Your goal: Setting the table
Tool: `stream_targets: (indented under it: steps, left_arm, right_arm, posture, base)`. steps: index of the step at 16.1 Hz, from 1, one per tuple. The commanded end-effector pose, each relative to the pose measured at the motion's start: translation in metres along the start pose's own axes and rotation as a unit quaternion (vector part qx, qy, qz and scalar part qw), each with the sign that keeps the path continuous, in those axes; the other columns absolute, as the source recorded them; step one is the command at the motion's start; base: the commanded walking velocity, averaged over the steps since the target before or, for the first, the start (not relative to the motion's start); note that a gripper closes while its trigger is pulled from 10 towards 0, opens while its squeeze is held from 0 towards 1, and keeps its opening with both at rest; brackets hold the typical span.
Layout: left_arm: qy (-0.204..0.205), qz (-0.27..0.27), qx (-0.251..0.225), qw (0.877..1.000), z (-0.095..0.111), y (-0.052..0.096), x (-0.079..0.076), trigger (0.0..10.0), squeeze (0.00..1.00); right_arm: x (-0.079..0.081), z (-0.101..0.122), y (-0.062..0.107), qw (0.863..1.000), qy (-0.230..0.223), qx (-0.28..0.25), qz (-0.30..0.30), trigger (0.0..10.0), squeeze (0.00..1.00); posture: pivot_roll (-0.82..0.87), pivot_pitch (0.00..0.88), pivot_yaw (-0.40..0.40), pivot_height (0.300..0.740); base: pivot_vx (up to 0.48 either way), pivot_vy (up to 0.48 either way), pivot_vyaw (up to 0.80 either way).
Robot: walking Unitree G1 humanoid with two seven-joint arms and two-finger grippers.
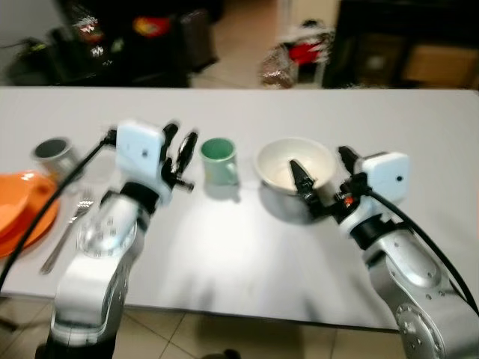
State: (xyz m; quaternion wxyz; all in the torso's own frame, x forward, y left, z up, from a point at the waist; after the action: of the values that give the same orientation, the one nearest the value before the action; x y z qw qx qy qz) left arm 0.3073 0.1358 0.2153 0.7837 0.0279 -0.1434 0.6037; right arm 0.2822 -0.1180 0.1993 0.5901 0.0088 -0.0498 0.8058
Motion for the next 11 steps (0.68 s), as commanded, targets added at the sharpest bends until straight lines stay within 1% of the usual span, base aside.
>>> stream_targets:
  steps: [1, 3, 4, 5, 6, 7, 8, 10, 11]
  left_arm:
    - [-0.012, 0.023, 0.003, 1.0, 0.003, 0.004, 0.009, 10.0, 1.0]
    - [-0.041, 0.035, 0.016, 0.998, 0.0, 0.01, 0.009, 10.0, 1.0]
    - [-0.038, 0.047, 0.008, 0.998, 0.002, 0.01, 0.01, 10.0, 1.0]
    - [-0.035, 0.055, 0.002, 0.998, 0.003, 0.01, 0.01, 10.0, 1.0]
    - [-0.024, 0.044, 0.022, 0.998, -0.001, 0.01, 0.007, 10.0, 1.0]
    - [-0.011, 0.043, 0.023, 0.999, -0.002, 0.01, 0.006, 10.0, 1.0]
    - [-0.002, 0.054, 0.026, 0.998, -0.007, 0.01, 0.005, 10.0, 1.0]
    - [-0.019, 0.055, 0.046, 0.997, -0.017, 0.012, 0.002, 10.0, 1.0]
    - [-0.014, 0.054, 0.046, 0.997, -0.017, 0.013, 0.0, 10.0, 1.0]
  right_arm:
    - [0.0, 0.001, 0.0, 1.0, -0.001, -0.006, -0.006, 10.0, 1.0]
    - [-0.014, 0.0, -0.001, 0.999, 0.007, -0.012, -0.038, 10.0, 1.0]
    - [-0.021, 0.002, -0.002, 0.998, 0.022, -0.019, -0.054, 10.0, 1.0]
    - [-0.023, 0.003, -0.002, 0.998, 0.027, -0.022, -0.059, 10.0, 1.0]
    - [-0.027, 0.003, -0.002, 0.997, 0.042, -0.025, -0.064, 10.0, 1.0]
    - [-0.029, 0.0, -0.001, 0.997, 0.04, -0.02, -0.069, 10.0, 1.0]
    - [-0.031, -0.004, 0.001, 0.997, 0.033, -0.013, -0.075, 10.0, 1.0]
    - [-0.033, -0.009, 0.002, 0.996, 0.027, -0.003, -0.081, 10.0, 1.0]
    - [-0.034, -0.013, 0.003, 0.996, 0.023, 0.005, -0.083, 10.0, 1.0]
  posture:
    - [-0.05, 0.0, 0.051, 0.74]
    - [-0.05, 0.0, 0.04, 0.74]
    - [-0.05, 0.0, 0.04, 0.74]
    - [-0.05, 0.0, 0.04, 0.74]
    - [-0.05, 0.0, 0.042, 0.74]
    - [-0.04, 0.0, 0.043, 0.74]
    - [-0.04, 0.0, 0.043, 0.74]
    - [-0.05, 0.0, 0.043, 0.74]
    - [-0.05, 0.0, 0.041, 0.74]
  base:
    - [0.0, 0.0, 0.8]
    - [0.0, 0.0, 0.8]
    - [0.0, 0.0, 0.8]
    - [0.0, 0.0, 0.8]
    - [0.0, 0.0, 0.8]
    - [0.0, 0.0, 0.8]
    - [0.0, 0.0, 0.8]
    - [0.0, 0.0, 0.8]
    - [0.0, 0.0, 0.8]
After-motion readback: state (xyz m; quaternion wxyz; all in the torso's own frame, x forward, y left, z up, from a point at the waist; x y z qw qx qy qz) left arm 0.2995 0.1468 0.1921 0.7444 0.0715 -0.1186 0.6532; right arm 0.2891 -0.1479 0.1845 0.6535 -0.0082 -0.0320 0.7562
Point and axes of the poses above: a point about 5 cm out from each wrist's last joint towards the gripper, its own y axis pointing back from the gripper into the wrist, its own z axis along the axis of the wrist's last joint, x = y × z, the point moved 5 cm from there along -y, pointing out of the wrist towards the gripper, and after that the axes turned 6 degrees about -y, right-handed, at the moved point
